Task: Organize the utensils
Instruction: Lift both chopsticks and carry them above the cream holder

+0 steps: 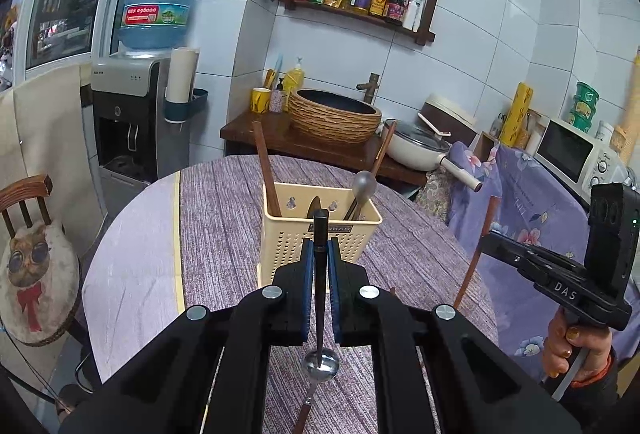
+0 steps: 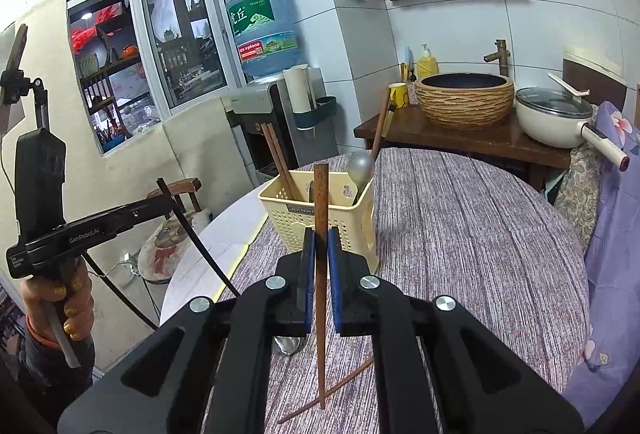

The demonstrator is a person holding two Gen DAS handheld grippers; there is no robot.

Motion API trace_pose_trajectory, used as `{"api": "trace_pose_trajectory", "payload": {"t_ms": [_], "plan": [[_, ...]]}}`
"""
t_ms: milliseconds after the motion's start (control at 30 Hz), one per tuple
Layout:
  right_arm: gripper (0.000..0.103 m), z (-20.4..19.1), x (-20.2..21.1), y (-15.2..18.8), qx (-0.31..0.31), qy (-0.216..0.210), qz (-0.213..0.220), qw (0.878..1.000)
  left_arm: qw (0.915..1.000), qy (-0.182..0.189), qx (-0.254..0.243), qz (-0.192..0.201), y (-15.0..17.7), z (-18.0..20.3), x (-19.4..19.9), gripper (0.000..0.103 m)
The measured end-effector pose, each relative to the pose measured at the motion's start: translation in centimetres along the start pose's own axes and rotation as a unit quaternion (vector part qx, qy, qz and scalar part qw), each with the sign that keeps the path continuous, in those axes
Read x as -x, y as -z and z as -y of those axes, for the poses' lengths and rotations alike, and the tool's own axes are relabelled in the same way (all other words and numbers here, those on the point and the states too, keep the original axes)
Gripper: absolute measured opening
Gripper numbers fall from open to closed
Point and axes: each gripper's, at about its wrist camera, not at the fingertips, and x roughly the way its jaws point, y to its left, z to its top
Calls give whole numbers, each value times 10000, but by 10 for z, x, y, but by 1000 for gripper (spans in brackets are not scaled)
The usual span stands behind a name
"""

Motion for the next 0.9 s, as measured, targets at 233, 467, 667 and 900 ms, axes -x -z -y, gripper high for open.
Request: {"api": "trace_pose_trajectory", "payload": {"t_ms": [233, 467, 667, 900], "plan": [[7, -9, -5, -24, -10, -4, 287, 9996, 9997, 5, -5, 241, -36, 2, 7, 8], [7, -19, -3, -80, 50, 313, 1057, 9939, 9965, -261, 67, 789, -96, 3, 16, 8], [7, -24, -19, -125, 68, 771, 1609, 9839, 9920, -528, 270, 1113, -136, -3, 3, 8], [7, -21, -54, -137, 50, 1047, 1808, 9779, 9900, -764, 226, 1164, -132, -4, -27, 8]]}}
